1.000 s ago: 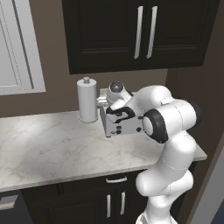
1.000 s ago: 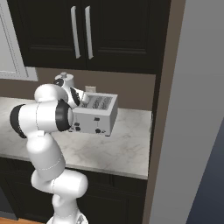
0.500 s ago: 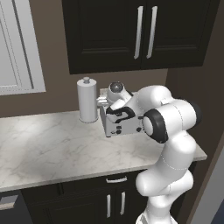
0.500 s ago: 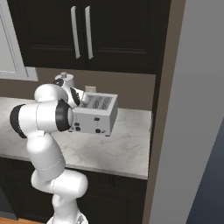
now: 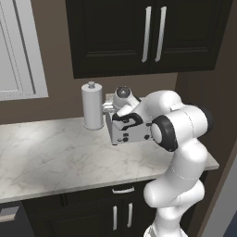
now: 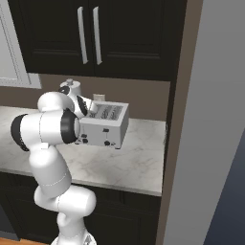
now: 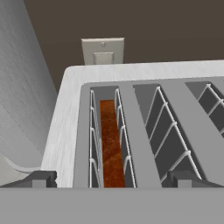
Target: Start the toaster. Once the lever pops up, take the bread to the plate on the dining counter.
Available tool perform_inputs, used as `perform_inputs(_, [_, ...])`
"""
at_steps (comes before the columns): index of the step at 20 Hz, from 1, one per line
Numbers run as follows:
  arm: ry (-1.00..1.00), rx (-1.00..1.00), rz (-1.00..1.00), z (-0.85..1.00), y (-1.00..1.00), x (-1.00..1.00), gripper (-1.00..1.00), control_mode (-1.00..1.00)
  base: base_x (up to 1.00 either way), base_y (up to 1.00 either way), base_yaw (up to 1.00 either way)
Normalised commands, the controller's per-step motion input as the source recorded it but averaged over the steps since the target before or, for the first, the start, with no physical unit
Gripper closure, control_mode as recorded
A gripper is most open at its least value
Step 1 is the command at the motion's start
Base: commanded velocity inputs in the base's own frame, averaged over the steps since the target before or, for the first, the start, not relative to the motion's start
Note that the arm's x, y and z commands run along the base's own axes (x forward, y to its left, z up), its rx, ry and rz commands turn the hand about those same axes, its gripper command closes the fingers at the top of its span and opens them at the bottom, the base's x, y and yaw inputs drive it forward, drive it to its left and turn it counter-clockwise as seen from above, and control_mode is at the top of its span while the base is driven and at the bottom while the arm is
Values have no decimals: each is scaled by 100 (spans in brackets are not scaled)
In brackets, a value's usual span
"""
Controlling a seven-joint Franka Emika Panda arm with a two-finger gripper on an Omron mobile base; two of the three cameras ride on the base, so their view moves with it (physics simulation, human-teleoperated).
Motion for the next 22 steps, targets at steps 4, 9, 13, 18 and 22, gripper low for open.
perform_inputs(4, [0,0,0,0,0,0,-100,-100,0,0,0])
perform_inputs(9, [0,0,0,0,0,0,-100,-100,0,0,0])
perform_inputs(13, [0,0,0,0,0,0,-100,-100,0,0,0])
perform_inputs(18, [0,0,0,0,0,0,-100,-100,0,0,0])
perform_inputs(22, [0,0,0,0,0,0,-100,-100,0,0,0])
